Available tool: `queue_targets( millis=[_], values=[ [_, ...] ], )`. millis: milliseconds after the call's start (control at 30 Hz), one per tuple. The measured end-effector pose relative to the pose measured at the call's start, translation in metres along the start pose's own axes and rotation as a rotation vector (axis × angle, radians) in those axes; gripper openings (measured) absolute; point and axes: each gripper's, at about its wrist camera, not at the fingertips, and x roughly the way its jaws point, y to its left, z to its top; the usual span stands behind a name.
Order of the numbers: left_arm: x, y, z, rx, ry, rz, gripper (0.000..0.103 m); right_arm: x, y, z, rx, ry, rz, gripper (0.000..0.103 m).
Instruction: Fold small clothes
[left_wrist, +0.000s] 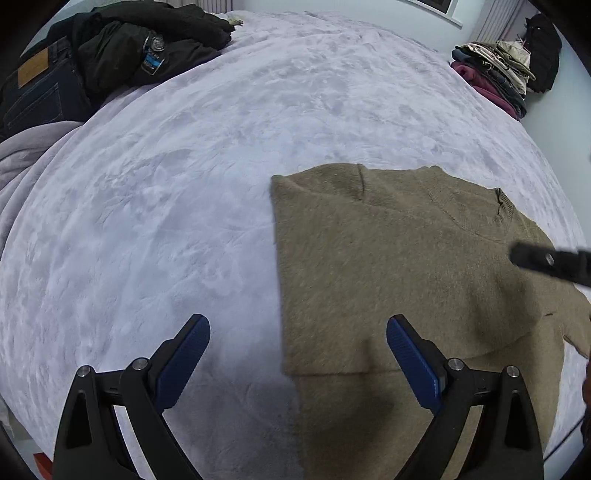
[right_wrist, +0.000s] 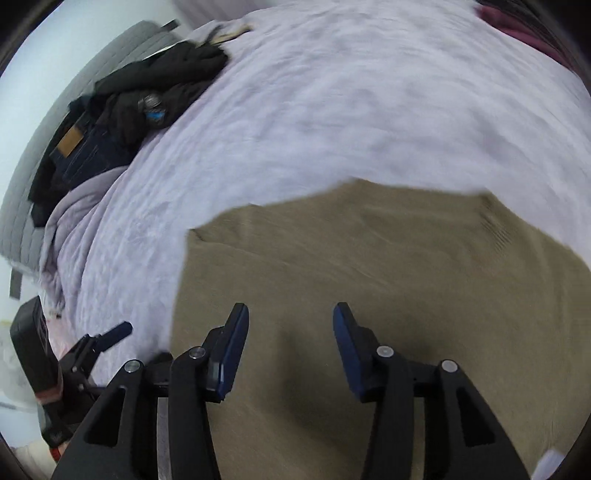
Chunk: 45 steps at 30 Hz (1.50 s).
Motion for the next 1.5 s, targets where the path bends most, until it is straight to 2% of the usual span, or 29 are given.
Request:
queue_targets(
  millis=[100, 167, 233, 300, 333, 367, 467, 533, 600, 700, 733, 800, 867, 900, 1067, 1267, 1400, 1500],
  values=[
    [0.015, -0.020, 0.005, 0.024, 0.016, 0.029, 0.097, -0.032, -0.078, -0.053, 0.273, -0.028, -0.069, 0.051],
    [0.025, -0.027, 0.007, 0.028, 0.019, 0.061, 0.097, -0.039, -0.115, -0.072, 0.404, -0.043, -0.089, 0.051],
    [0.037, -0.029, 0.007, 0.024, 0.039, 0.095, 0.097, -0.039, -0.145, -0.083, 0.526, -0.066, -0.079, 0.051],
    [0.044, -0.027, 0.004, 0.017, 0.067, 0.114, 0.097, -0.035, -0.166, -0.085, 0.620, -0.120, -0.020, 0.051],
    [0.043, -0.026, 0.004, 0.006, 0.074, 0.115, 0.097, -0.033, -0.170, -0.082, 0.639, -0.140, 0.015, 0.034],
    [0.039, -0.027, 0.004, 0.002, 0.067, 0.118, 0.097, -0.033, -0.171, -0.077, 0.629, -0.159, 0.043, 0.008],
    [0.025, -0.039, -0.001, 0.050, 0.023, 0.134, 0.097, -0.046, -0.161, -0.064, 0.517, -0.210, 0.037, 0.008],
    [0.029, -0.049, -0.007, 0.080, 0.037, 0.138, 0.097, -0.046, -0.163, -0.065, 0.472, -0.204, -0.013, 0.008],
    [0.039, -0.053, -0.015, 0.092, 0.062, 0.144, 0.097, -0.035, -0.174, -0.074, 0.502, -0.138, -0.065, 0.013],
    [0.036, -0.052, -0.020, 0.081, 0.067, 0.144, 0.097, -0.042, -0.194, -0.093, 0.557, -0.151, 0.014, 0.016],
    [0.032, -0.051, -0.021, 0.087, 0.064, 0.144, 0.097, -0.049, -0.196, -0.097, 0.557, -0.159, 0.000, 0.017],
    [0.021, -0.049, -0.025, 0.105, 0.062, 0.147, 0.097, -0.067, -0.197, -0.109, 0.544, -0.181, -0.034, 0.025],
    [0.009, -0.051, -0.026, 0.131, 0.057, 0.138, 0.097, -0.083, -0.202, -0.128, 0.563, -0.197, -0.021, 0.048],
    [0.003, -0.054, -0.029, 0.150, 0.057, 0.139, 0.097, -0.090, -0.204, -0.139, 0.585, -0.202, -0.002, 0.050],
    [-0.015, -0.082, -0.044, 0.220, 0.102, 0.093, 0.097, -0.100, -0.207, -0.183, 0.681, -0.187, 0.059, 0.050],
    [-0.016, -0.146, -0.066, 0.302, 0.152, 0.000, 0.097, -0.106, -0.222, -0.211, 0.740, -0.199, 0.071, 0.050],
    [-0.020, -0.195, -0.080, 0.380, 0.170, -0.059, 0.097, -0.133, -0.258, -0.231, 0.825, -0.285, 0.066, 0.050],
    [-0.021, -0.222, -0.086, 0.409, 0.175, -0.094, 0.097, -0.156, -0.292, -0.245, 0.917, -0.369, 0.031, 0.051]
  ],
)
